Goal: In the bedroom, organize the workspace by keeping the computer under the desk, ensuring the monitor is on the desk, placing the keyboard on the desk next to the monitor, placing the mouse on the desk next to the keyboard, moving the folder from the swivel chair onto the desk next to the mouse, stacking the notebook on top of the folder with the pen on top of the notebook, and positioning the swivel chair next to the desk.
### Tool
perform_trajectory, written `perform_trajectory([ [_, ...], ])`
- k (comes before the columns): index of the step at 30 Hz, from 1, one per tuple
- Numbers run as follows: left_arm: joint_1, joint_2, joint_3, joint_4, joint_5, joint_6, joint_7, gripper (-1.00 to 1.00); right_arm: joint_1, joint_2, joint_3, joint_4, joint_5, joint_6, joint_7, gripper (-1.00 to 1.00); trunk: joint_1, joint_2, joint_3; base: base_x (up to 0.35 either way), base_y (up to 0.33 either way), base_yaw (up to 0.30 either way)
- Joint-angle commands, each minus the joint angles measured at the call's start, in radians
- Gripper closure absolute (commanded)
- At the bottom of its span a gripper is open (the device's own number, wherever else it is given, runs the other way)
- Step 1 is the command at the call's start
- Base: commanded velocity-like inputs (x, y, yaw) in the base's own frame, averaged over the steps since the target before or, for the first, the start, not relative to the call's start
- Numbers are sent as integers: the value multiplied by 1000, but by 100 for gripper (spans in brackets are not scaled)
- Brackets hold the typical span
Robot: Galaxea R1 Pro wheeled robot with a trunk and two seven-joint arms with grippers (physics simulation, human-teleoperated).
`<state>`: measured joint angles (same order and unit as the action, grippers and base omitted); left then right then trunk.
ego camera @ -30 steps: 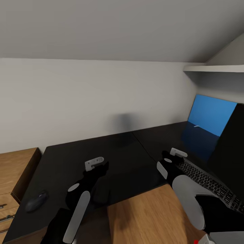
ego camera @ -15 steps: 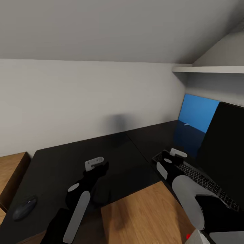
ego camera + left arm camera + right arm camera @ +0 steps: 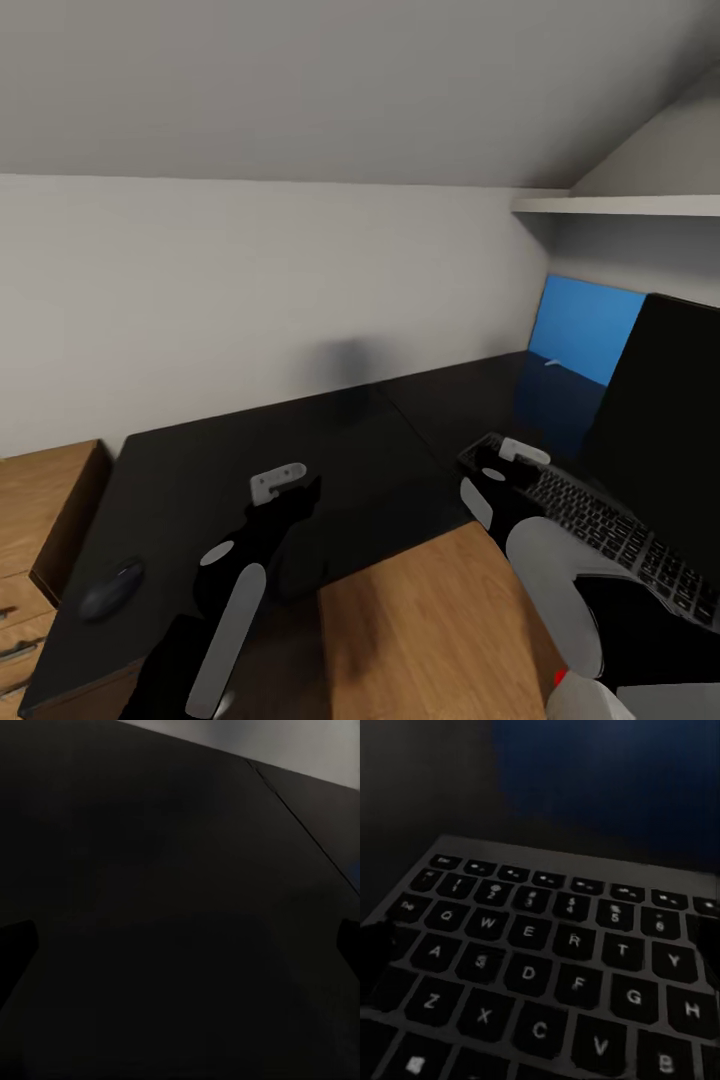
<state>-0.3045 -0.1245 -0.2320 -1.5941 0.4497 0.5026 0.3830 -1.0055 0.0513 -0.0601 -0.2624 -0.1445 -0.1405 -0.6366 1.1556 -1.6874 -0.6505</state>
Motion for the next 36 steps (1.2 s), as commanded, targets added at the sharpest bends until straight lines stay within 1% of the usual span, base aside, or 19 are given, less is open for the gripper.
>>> perform_trajectory([
  [1,-1,0,-1,-1,10,2,10,-100,-1,1,-6,0,-4,-8,2,-100,0,-1,-1,-176,161,0],
  [9,-1,0,-1,-1,10,2,10,-100,0,1,-6,0,-4,-9,3,-100,0,-1,-1,-130,106,-33],
  [17,-1,0,-1,-1,10,2,10,-100,0,2,-5,1,-5,-9,12,-100,0,-1,0,-9,7,-64],
  [23,-1,0,-1,-1,10,2,10,-100,1,10,-7,0,-5,-9,21,-100,0,-1,0,-1,0,-4],
  [36,-1,0,-1,-1,10,1,10,-100,9,5,-10,5,-6,-10,21,-100,0,-1,0,0,0,0],
])
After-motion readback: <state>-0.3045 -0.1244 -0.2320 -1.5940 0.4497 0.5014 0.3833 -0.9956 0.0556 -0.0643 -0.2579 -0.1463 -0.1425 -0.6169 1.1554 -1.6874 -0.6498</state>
